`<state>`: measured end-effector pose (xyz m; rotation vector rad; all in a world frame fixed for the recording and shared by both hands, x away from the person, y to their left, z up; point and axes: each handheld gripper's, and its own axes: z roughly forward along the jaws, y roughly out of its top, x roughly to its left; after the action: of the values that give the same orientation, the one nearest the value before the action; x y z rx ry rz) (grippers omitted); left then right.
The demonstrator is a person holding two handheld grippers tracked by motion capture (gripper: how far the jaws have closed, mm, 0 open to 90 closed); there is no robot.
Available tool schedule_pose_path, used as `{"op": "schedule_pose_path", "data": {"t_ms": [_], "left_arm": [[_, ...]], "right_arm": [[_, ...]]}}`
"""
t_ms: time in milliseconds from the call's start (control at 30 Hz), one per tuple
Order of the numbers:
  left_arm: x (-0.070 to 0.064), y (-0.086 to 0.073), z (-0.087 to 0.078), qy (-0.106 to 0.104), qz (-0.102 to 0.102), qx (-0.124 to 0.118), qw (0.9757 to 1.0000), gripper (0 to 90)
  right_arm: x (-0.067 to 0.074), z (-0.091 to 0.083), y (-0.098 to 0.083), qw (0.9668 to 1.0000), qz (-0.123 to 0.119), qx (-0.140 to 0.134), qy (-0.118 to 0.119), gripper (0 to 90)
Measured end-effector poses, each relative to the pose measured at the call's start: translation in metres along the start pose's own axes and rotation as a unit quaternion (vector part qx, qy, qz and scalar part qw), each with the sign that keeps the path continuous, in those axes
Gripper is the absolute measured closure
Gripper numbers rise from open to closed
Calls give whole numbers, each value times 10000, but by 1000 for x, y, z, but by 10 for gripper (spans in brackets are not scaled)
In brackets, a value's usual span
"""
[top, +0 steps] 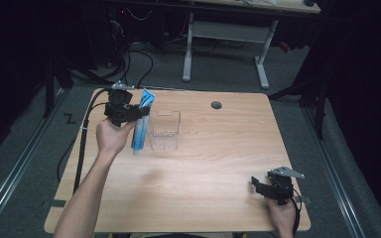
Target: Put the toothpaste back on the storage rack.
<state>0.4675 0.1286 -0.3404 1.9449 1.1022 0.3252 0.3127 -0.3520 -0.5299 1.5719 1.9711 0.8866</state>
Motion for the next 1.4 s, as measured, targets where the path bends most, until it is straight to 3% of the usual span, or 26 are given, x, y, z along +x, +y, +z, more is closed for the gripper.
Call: {"op": "schedule_pose_path", "data": {"t_ms": [133, 833, 1167, 1267, 1400], "left_arm": [[-1, 2, 6, -94, -112, -55, 9999, 728], [-9, 27, 23, 39, -56, -284, 9996, 727], [-14, 38, 43, -47, 26, -313, 9995, 726], [-13, 38, 49, -96, -63, -352, 9993, 726], [-11, 38, 57, -30, -50, -388, 9992, 726]], "right_arm": [[0, 0, 0, 10000, -2, 0, 2, 279], [0, 0, 0, 10000, -32, -8, 12, 280], [-1, 0, 0, 10000, 22, -22, 53, 282], [-1, 0, 0, 10000, 42, -19, 52, 283], [-1, 0, 0, 10000, 12, -20, 47, 280]]}}
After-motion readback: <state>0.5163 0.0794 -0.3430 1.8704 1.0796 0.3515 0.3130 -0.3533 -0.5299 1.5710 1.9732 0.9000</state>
